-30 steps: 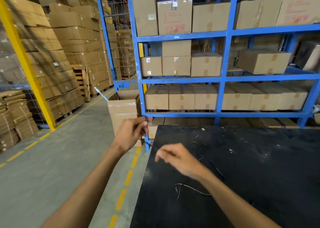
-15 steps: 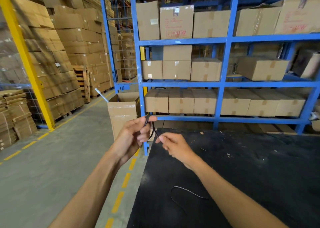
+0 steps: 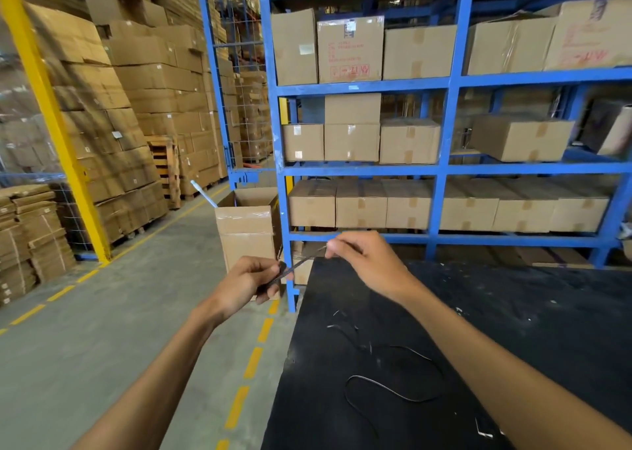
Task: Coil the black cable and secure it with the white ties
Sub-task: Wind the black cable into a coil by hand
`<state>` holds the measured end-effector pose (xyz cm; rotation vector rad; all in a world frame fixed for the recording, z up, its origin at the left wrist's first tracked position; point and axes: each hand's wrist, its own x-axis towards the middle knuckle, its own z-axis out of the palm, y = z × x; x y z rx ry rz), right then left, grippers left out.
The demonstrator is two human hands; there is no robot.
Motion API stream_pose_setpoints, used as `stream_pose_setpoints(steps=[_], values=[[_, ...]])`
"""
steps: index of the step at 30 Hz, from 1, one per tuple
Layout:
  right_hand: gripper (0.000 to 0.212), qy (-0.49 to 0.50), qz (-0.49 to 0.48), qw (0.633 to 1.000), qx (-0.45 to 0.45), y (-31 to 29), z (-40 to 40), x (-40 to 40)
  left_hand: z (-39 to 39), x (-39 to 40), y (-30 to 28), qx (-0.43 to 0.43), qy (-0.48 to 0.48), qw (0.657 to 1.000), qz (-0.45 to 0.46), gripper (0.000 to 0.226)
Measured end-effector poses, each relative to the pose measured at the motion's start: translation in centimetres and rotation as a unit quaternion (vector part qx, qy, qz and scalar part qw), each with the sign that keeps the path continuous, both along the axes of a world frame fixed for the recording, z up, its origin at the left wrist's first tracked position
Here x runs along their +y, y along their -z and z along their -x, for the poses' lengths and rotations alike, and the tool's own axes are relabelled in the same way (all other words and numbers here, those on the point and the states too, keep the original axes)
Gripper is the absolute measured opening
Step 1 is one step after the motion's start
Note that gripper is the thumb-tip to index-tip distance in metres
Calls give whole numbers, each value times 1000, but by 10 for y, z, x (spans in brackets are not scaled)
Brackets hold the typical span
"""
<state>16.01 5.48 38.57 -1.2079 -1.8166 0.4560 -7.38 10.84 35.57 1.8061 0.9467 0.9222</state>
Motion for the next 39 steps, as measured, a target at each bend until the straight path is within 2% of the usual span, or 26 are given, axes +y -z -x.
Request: stream_pose_setpoints(steps=[2, 5, 9, 12, 14, 15, 17, 19, 21, 23, 25, 28, 31, 36, 38, 39], values=[[27, 23, -18, 999, -18, -8, -2, 17, -2, -5, -5, -27, 61, 996, 57, 39], [23, 57, -33, 998, 7, 2, 5, 45, -1, -10, -22, -144, 132, 969, 149, 30], [31, 9, 41, 999, -9, 40, 35, 51, -3, -15, -47, -302, 171, 928, 136, 25], [35, -86, 144, 986, -13, 54, 62, 22, -12, -5, -57, -416, 115, 896, 103, 29], [33, -155, 155, 975, -23, 58, 72, 6, -15, 10, -53, -385, 16, 923, 7, 28], [31, -172, 133, 976, -30, 58, 75, 2, -14, 19, -49, -321, -52, 943, -66, 29], [30, -166, 69, 983, -28, 53, 72, 3, -7, 31, -37, -168, -149, 957, -185, 28], [27, -129, 4, 991, -18, 46, 61, 14, 0, 37, -24, -18, -166, 953, -251, 24], [22, -83, -37, 996, -6, 35, 47, 27, 5, 37, -9, 73, -136, 959, -238, 23], [21, -48, -60, 997, -3, 18, 37, 42, 4, 33, 1, 53, -84, 983, -152, 26], [21, -19, -61, 998, -6, 3, 32, 57, 0, 26, 1, -36, -25, 998, -39, 31], [20, 3, -52, 998, 36, -2, 30, 81, -1, 16, -13, -157, 47, 984, 74, 31], [24, 4, 24, 996, 89, 9, 35, 89, 0, 10, -29, -213, 69, 972, 76, 22], [35, -114, 193, 974, 4, 57, 64, 63, -9, 19, -49, -367, 111, 922, 49, 28], [36, -167, 207, 964, 4, 68, 71, 50, -14, 29, -48, -336, 55, 940, -11, 25], [35, -189, 200, 961, 10, 68, 72, 43, -16, 33, -44, -271, 0, 960, -70, 24]])
